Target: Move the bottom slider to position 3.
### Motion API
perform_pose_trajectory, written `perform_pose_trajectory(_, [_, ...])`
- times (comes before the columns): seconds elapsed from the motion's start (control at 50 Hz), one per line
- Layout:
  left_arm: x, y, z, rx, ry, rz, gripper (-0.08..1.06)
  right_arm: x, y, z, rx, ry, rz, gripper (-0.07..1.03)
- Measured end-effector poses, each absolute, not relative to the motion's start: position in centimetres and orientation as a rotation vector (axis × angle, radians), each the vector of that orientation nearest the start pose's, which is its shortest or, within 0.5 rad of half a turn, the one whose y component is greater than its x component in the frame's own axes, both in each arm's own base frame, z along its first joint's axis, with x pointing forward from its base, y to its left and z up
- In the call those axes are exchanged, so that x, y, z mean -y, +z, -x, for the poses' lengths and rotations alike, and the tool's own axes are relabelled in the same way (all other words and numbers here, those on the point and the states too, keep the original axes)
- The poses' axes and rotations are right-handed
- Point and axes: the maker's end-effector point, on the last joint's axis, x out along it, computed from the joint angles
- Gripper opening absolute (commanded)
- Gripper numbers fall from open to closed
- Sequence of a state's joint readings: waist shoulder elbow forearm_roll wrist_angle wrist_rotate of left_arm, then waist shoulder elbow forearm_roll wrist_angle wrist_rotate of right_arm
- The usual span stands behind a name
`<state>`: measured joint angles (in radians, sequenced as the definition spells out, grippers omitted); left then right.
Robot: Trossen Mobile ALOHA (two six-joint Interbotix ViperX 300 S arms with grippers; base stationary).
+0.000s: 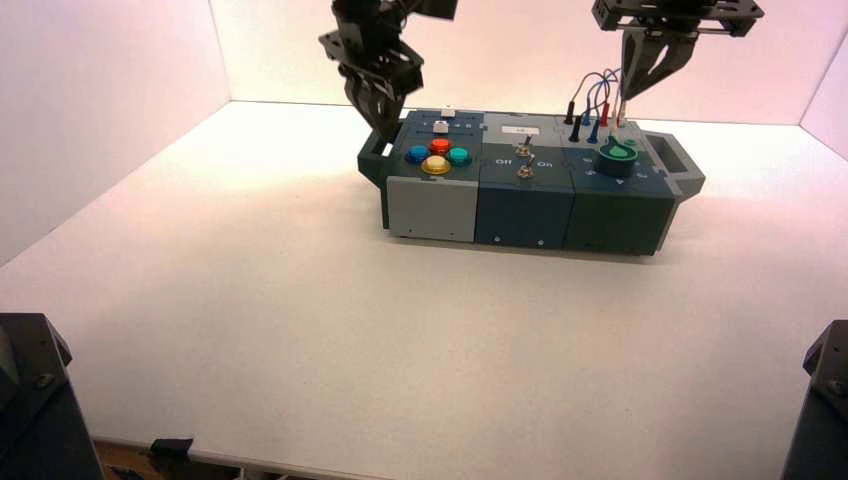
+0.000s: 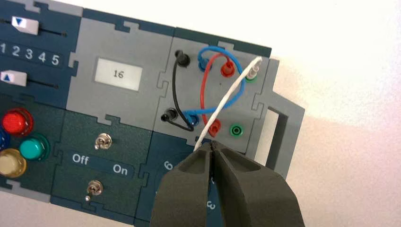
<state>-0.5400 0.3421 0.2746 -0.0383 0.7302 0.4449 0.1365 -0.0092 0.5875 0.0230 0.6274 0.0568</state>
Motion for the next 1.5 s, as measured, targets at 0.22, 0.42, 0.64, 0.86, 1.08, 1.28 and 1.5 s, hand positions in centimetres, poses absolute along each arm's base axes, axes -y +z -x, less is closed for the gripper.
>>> perform_pose_trajectory(0.22, [22.0,5.4,-38.0,-1.202,-0.732,-0.68,-0.03,-5.3,10.5,-36.5,-1.193,0.086,0.004,-0.02])
perform_pose_trajectory(0.42, [22.4,6.2,-38.4,-1.177,-0.732,-0.677,-0.03,-5.3,12.8,-36.5,-1.129,0.091,0.0,-0.02])
perform_pose_trajectory(0.64, [23.2,7.3,-39.5,-1.136,-0.731,-0.672,-0.03,-5.1,14.6,-36.0,-1.083,0.092,-0.004,-0.02])
perform_pose_trajectory(0.86, [24.0,6.7,-39.9,-1.134,-0.739,-0.673,-0.03,-5.1,16.1,-35.1,-1.048,0.098,-0.003,-0.02])
perform_pose_trajectory(1.08, [25.9,5.2,-39.1,-1.144,-0.777,-0.698,-0.03,-5.0,16.3,-34.4,-1.051,0.099,-0.001,-0.02])
perform_pose_trajectory(1.28, [27.2,4.8,-38.8,-1.137,-0.8,-0.714,-0.03,-4.9,15.9,-34.0,-1.063,0.098,0.0,-0.02])
perform_pose_trajectory(1.5, [27.1,4.4,-39.3,-1.137,-0.8,-0.718,-0.03,-4.9,15.7,-33.8,-1.069,0.097,-0.001,-0.02])
